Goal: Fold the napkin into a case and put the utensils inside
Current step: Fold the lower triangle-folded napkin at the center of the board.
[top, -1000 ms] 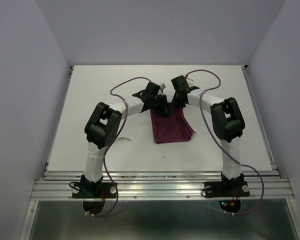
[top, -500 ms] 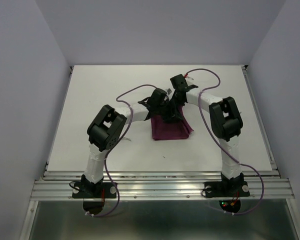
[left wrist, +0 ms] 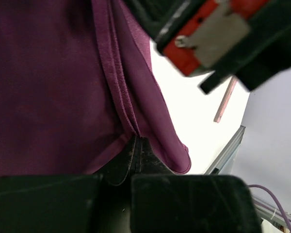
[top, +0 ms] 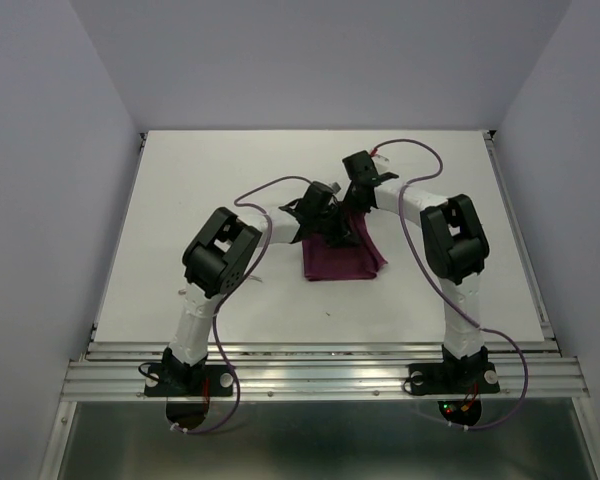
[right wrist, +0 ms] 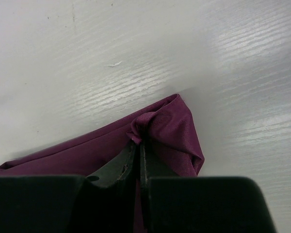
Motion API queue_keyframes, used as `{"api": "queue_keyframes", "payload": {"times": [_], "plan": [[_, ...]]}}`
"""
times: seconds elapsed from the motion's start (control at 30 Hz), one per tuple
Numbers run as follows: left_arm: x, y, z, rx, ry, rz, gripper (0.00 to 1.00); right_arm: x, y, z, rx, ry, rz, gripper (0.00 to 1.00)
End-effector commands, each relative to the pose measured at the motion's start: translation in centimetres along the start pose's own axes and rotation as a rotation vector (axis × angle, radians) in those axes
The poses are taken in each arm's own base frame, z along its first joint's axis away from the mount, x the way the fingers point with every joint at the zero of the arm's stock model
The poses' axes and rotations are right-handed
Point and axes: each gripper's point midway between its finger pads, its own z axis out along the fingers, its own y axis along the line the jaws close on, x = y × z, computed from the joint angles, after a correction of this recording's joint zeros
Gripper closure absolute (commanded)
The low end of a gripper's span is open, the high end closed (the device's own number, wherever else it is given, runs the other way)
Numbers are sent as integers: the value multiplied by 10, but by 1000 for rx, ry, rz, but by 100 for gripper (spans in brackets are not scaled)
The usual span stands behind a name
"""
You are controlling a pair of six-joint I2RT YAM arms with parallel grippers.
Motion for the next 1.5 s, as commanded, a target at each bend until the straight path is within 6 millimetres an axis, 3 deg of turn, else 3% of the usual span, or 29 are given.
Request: {"api": "queue_keyframes", "payload": {"times": [0.0,0.1,0.13,0.23,0.3,0.33,0.43,0.5,0.63,0.87,1.07,1.47], "plan": [[-4,-20,-18,38,-39,48,100,41,-32,-2,86,123,-81,99],[0,-23,-32,42,-36,74,92,38,-33,-7,77,115,-91,99],[3,-24,-36,41,-32,82,77,38,-32,-8,70,111,-93,99],[6,-29,-58,35,-42,120,66,37,-32,-13,59,112,-109,99],[1,-30,-78,32,-69,141,71,35,-30,-16,46,110,-118,99],[-2,-28,-84,30,-79,143,81,34,-29,-17,42,111,-122,99],[-21,-14,-102,14,-127,127,99,33,-27,-19,30,114,-133,99],[-39,0,-104,-1,-147,100,100,32,-27,-20,26,111,-137,99],[-66,23,-83,-70,-159,93,100,29,-26,-26,19,104,-132,99],[-53,64,-50,-151,-69,47,100,20,-22,-34,12,86,-119,99],[-45,78,-49,-188,-56,33,100,17,-18,-35,2,87,-113,99],[-40,84,-50,-201,-48,24,100,6,-8,-50,-29,45,-87,99]]}}
